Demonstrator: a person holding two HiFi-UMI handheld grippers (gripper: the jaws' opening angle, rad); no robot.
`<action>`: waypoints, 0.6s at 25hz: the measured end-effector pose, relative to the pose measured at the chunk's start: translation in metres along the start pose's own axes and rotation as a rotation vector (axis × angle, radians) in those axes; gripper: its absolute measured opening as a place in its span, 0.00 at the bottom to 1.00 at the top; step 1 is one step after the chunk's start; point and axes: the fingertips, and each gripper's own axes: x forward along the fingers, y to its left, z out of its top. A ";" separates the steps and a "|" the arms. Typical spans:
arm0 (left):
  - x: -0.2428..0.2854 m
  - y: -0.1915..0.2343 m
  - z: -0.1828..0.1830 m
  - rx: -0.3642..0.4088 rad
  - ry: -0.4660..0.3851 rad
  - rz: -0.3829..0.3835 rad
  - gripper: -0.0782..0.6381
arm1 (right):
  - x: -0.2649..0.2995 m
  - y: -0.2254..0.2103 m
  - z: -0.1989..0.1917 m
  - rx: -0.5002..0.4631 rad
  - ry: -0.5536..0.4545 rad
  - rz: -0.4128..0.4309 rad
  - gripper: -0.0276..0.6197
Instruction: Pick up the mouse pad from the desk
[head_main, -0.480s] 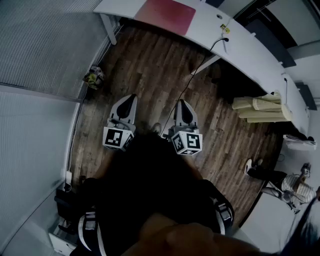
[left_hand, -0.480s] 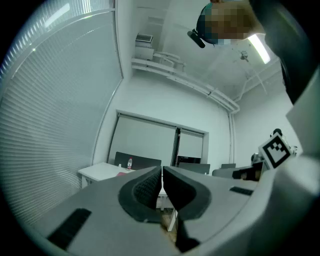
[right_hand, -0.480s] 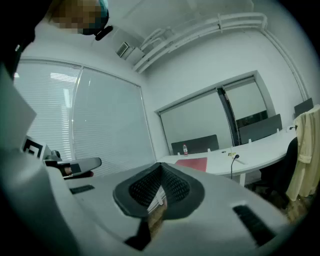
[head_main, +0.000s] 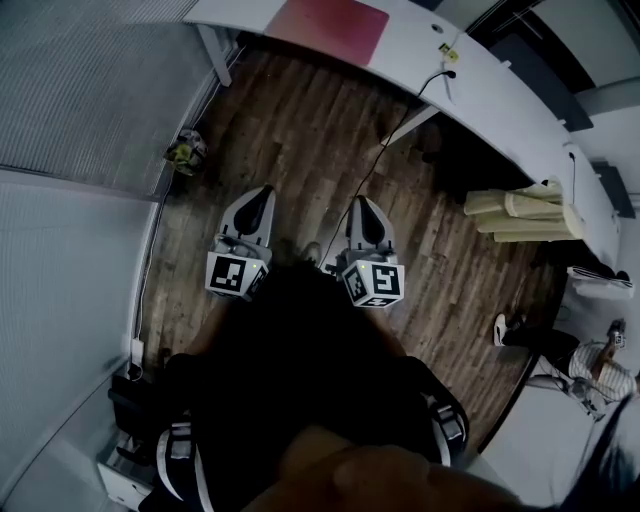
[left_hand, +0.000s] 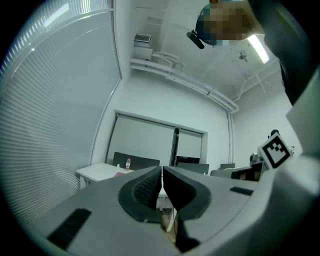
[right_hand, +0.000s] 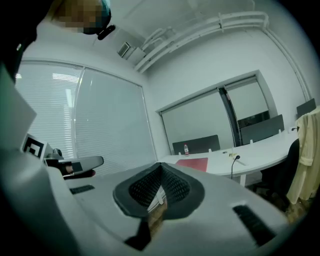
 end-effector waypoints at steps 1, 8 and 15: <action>0.001 -0.002 -0.001 0.001 0.000 0.001 0.12 | 0.000 -0.001 0.000 -0.005 0.002 0.007 0.05; 0.013 -0.019 -0.003 0.002 0.001 0.006 0.12 | -0.002 -0.013 0.007 -0.010 -0.022 0.034 0.05; 0.035 -0.043 0.011 0.008 -0.077 0.028 0.12 | -0.005 -0.045 0.008 0.008 -0.011 0.057 0.05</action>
